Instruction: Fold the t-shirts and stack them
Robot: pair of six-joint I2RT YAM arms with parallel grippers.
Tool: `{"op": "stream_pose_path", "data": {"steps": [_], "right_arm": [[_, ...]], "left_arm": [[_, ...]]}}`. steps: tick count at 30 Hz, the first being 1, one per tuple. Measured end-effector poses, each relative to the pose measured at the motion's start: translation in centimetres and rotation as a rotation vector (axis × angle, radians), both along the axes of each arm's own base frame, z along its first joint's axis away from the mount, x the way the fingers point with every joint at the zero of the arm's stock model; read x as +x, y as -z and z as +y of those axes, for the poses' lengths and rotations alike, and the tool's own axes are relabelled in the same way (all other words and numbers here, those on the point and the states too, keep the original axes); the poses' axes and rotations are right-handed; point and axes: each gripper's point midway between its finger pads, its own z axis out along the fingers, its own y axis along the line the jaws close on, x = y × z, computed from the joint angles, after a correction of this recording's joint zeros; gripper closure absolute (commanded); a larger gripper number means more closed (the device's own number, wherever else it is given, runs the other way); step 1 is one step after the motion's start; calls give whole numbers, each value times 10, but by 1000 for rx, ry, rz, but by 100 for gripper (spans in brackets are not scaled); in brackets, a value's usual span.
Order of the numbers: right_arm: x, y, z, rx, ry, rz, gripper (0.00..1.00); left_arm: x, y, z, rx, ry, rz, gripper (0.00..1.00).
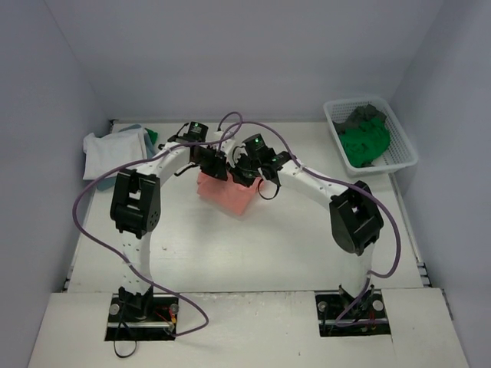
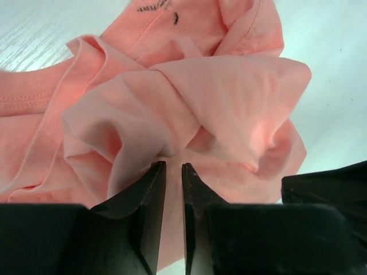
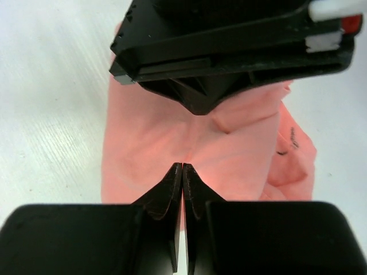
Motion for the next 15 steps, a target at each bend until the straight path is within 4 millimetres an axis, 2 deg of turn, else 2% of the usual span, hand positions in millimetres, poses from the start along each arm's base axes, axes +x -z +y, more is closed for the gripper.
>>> {"op": "stream_pose_path", "data": {"steps": [4, 8, 12, 15], "right_arm": [[-4, 9, 12, 24, -40, 45, 100], [-14, 39, 24, 9, -81, 109, 100], [-25, 69, 32, -19, -109, 158, 100], [-27, 72, 37, -16, -119, 156, 100]], "left_arm": [[0, 2, 3, 16, -9, 3, 86], [3, 3, 8, 24, -33, 8, 78], [6, 3, 17, 23, -62, 18, 78], [11, 3, 26, 24, -84, 21, 78]]}}
